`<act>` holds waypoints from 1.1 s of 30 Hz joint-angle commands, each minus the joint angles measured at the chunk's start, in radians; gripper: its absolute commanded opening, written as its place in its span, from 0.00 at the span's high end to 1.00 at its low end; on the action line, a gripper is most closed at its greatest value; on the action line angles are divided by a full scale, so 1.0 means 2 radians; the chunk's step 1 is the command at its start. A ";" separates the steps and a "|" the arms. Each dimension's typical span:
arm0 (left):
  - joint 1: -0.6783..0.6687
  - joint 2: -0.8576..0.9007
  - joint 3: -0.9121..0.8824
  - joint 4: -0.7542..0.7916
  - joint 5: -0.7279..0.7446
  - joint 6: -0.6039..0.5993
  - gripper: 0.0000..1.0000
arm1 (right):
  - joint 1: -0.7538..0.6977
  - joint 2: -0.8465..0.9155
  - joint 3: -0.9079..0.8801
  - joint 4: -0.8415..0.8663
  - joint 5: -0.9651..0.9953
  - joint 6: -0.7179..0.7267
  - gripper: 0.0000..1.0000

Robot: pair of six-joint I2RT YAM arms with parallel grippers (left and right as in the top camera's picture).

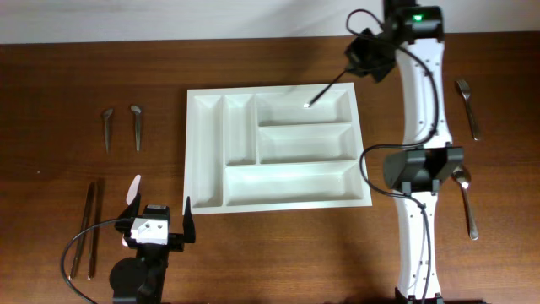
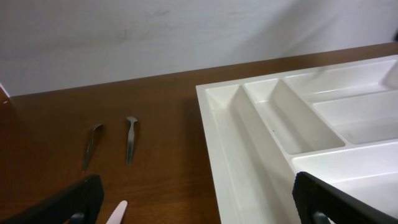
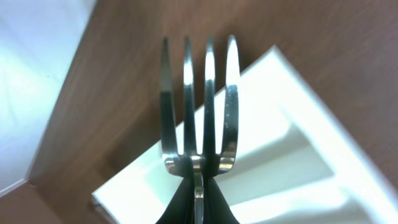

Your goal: Pack container

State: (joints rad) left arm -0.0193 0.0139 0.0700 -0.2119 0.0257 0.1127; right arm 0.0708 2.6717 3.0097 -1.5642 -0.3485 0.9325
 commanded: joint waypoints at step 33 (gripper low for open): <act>0.002 -0.004 -0.003 0.002 0.002 0.008 0.01 | 0.059 0.000 0.010 -0.016 0.181 0.138 0.33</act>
State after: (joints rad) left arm -0.0193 0.0135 0.0700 -0.2119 0.0257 0.1127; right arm 0.2249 2.6717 3.0108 -1.5963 -0.0967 1.3964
